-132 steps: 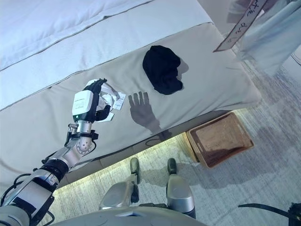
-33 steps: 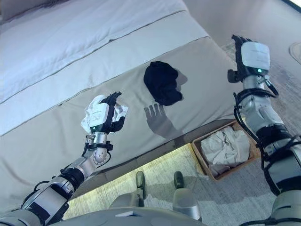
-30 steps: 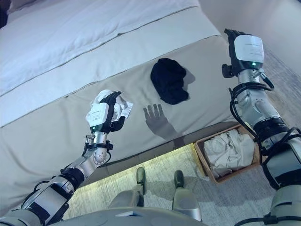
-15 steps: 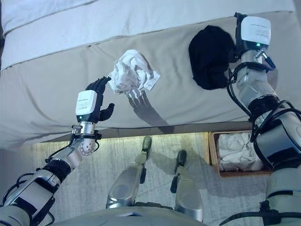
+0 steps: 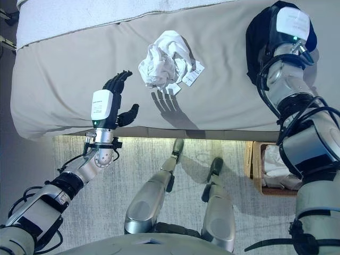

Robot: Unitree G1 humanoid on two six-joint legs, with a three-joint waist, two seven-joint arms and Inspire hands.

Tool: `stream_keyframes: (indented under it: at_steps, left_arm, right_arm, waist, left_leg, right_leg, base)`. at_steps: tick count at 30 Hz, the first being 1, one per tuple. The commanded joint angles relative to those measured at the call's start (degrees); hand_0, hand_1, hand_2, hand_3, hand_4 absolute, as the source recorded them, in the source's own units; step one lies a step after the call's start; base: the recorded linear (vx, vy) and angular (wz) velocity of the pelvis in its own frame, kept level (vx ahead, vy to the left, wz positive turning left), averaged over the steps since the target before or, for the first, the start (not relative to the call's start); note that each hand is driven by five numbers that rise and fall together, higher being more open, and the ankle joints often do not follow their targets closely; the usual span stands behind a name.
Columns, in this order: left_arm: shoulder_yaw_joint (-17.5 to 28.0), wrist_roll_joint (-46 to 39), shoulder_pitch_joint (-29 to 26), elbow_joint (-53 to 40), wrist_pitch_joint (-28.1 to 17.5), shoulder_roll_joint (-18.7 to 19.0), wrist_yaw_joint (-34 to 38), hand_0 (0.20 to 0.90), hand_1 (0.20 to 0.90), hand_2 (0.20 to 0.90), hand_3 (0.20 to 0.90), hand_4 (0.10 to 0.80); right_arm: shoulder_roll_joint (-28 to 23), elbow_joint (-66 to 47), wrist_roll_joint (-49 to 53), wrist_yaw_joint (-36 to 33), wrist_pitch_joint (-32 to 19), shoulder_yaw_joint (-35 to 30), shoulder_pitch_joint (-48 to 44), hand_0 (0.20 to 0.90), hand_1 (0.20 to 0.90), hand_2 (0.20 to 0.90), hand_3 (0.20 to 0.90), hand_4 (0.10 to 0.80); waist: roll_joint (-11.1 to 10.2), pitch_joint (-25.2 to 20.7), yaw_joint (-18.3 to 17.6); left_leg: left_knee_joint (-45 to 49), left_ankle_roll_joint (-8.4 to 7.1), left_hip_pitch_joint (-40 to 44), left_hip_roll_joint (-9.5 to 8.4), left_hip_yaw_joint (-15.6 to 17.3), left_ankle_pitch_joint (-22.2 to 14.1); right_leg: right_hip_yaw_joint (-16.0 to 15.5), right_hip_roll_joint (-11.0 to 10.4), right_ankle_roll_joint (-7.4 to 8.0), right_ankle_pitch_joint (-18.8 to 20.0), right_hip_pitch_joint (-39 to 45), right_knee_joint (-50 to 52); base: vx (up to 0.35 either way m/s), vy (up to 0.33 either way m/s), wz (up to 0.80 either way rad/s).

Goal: Pick up the clothes from the bed and place them into the basket

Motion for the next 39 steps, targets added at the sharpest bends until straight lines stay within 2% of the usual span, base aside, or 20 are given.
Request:
stream_keyframes:
  at_steps: [1,8,14,15,20,23,28,29,30,34,39]
  left_arm:
    - [0.9,-2.1,-3.8,-4.3,-3.2,1.9,5.0,0.9,0.9,0.9,0.9,0.8]
    - [0.4,-1.3,-5.5,-4.6,-4.1,0.8,6.6,0.9,0.9,0.9,0.9,0.8]
    - [0.3,-1.5,-5.7,-5.7,-4.2,1.0,5.9,0.9,0.9,0.9,0.9,0.8]
    - [0.1,-1.7,-5.4,-6.2,-4.0,1.3,5.8,0.9,0.9,0.9,0.9,0.8]
    - [-0.5,-2.1,-5.2,-7.2,-4.3,2.3,6.8,0.9,0.9,0.9,0.9,0.8]
    - [-0.4,-3.1,-4.8,-8.1,-4.1,2.6,6.9,0.9,0.9,0.9,0.9,0.8]
    - [0.2,-3.9,-4.2,-9.4,-3.7,2.8,7.0,0.9,0.9,0.9,0.9,0.8]
    - [0.1,-4.1,-4.3,-9.6,-3.6,3.0,6.9,0.9,0.9,0.9,0.9,0.8]
    - [-0.1,-4.3,-4.4,-9.7,-3.6,3.2,7.0,0.9,0.9,0.9,0.9,0.8]
    - [-0.3,-5.0,-5.1,-9.7,-3.4,3.4,7.4,0.9,0.9,0.9,0.9,0.8]
    - [-0.2,-5.4,-5.6,-9.6,-2.6,3.5,7.7,0.9,0.9,0.9,0.9,0.8]
  right_arm:
    - [-3.6,0.3,2.4,1.5,-0.1,4.9,-10.2,0.9,0.9,0.9,0.9,0.8]
    - [-0.5,8.4,4.0,8.4,1.9,4.5,-11.5,0.9,0.9,0.9,0.9,0.8]
    - [0.4,12.6,0.3,15.5,8.4,5.9,-12.7,0.9,0.9,0.9,0.9,0.8]
    - [0.4,13.5,-3.5,17.2,10.0,7.0,-12.8,0.9,0.9,0.9,0.9,0.8]
    - [0.4,15.8,-6.7,15.9,13.8,9.3,-14.5,0.9,0.9,0.9,0.9,0.8]
    - [0.1,16.4,-7.1,11.9,16.2,10.1,-15.9,0.9,0.9,0.9,0.9,0.8]
    - [-1.3,16.5,-10.5,11.2,17.2,11.0,-17.3,0.9,0.9,0.9,0.9,0.8]
    - [-1.4,16.5,-10.8,11.1,17.0,11.2,-17.3,0.716,0.716,0.716,0.686,0.586]
    - [-1.6,16.6,-10.9,10.7,16.0,11.4,-17.4,0.3,0.3,0.3,0.2,0.1]
    - [-2.5,16.2,-8.7,4.9,12.5,10.3,-17.3,0.3,0.3,0.3,0.2,0.1]
    - [-4.0,15.5,-7.9,4.7,10.2,9.9,-16.7,0.3,0.3,0.3,0.2,0.1]
  waist:
    - [0.7,-0.2,0.7]
    - [1.7,0.8,1.6]
    - [2.6,0.8,2.5]
    - [2.7,0.8,2.6]
    - [3.7,0.8,3.5]
    - [4.5,0.8,3.9]
    - [5.1,0.8,3.8]
    - [5.2,0.8,3.7]
    - [5.3,0.8,3.6]
    - [5.4,0.8,2.9]
    - [4.8,0.8,2.0]
  left_leg:
    - [2.6,2.14,-2.1,-1.08,0.2,-3.9]
    - [1.6,1.81,-3.8,-0.66,0.2,-2.3]
    - [2.0,1.64,-6.5,-0.5,0.6,-1.5]
    - [1.8,1.57,-7.0,-0.49,0.7,-1.3]
    - [1.8,1.78,-9.4,-0.74,0.4,-0.5]
    - [2.3,1.81,-11.6,-0.96,0.4,-0.1]
    - [2.7,1.87,-14.1,-1.19,0.5,0.2]
    - [2.7,1.89,-14.3,-1.2,0.5,0.3]
    - [2.6,1.95,-14.6,-1.16,0.6,0.4]
    - [2.2,2.13,-14.5,-1.04,1.2,0.5]
    - [1.9,2.13,-13.6,-0.77,1.8,0.3]
  right_leg:
    - [-0.8,1.6,-4.87,-1.4,-6.9,9.3]
    - [-1.4,1.6,-4.67,-1.1,-8.4,9.1]
    - [-1.8,1.6,-4.65,-0.9,-10.9,9.8]
    - [-1.7,1.5,-4.64,-1.3,-11.7,10.4]
    - [-2.0,2.0,-4.81,-1.5,-14.2,11.4]
    - [-1.9,2.3,-4.98,-1.9,-16.4,12.7]
    - [-1.2,2.6,-5.0,-2.2,-19.0,13.9]
    - [-1.1,2.7,-4.99,-2.2,-19.2,14.0]
    - [-0.8,2.8,-4.97,-2.2,-19.5,14.1]
    - [-0.1,3.1,-4.78,-2.0,-19.9,13.9]
    - [0.5,3.2,-4.48,-1.5,-19.3,13.1]
  base:
    - [-0.012,-0.014,0.03]
    - [-0.013,-0.012,0.03]
    - [0.0,0.0,0.0]
    - [-0.032,-0.007,0.01]
    - [-0.028,-0.004,0.0]
    - [-0.06,0.009,0.04]
    - [-0.057,0.028,0.03]
    - [-0.041,0.025,-0.01]
    - [-0.039,0.028,-0.03]
    - [-0.05,0.045,-0.01]
    - [-0.033,0.045,0.0]
